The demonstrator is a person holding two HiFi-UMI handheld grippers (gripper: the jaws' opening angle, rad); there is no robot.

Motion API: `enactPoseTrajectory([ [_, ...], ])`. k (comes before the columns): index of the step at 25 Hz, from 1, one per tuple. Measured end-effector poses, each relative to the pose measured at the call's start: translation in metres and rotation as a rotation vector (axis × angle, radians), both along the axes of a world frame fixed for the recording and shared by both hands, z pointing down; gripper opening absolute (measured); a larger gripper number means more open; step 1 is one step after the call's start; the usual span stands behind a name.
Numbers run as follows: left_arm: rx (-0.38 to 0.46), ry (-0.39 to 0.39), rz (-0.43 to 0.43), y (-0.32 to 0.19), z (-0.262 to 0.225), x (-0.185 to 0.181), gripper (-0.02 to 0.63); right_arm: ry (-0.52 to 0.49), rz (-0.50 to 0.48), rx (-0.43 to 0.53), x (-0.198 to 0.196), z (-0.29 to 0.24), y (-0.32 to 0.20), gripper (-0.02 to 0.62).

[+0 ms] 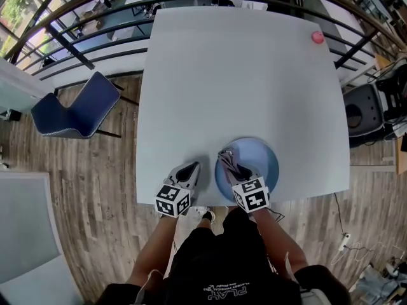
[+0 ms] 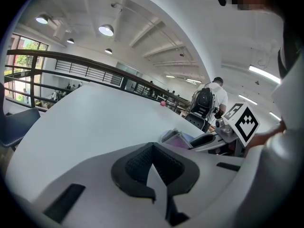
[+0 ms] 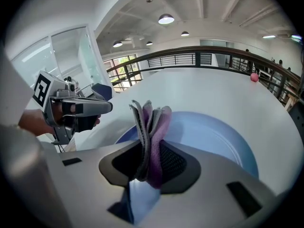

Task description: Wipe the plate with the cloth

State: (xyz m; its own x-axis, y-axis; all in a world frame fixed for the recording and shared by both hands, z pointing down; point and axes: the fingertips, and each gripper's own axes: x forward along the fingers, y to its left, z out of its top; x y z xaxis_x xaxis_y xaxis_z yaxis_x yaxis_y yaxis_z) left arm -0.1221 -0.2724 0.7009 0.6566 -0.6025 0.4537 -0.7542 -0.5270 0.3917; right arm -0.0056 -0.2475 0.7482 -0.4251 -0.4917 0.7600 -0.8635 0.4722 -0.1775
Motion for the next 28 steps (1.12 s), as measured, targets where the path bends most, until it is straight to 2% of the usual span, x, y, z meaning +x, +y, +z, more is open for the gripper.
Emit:
enactPoseTrajectory([
  [17, -0.013, -0.005, 0.057, 0.007, -0.001, 0.024, 0.003, 0.049, 0.143, -0.011, 0.065, 0.000, -0.018, 0.115],
  [28, -0.014, -0.003, 0.086, 0.011, 0.001, 0.033, 0.003, 0.113, 0.173, -0.006, 0.094, 0.004, -0.016, 0.115],
])
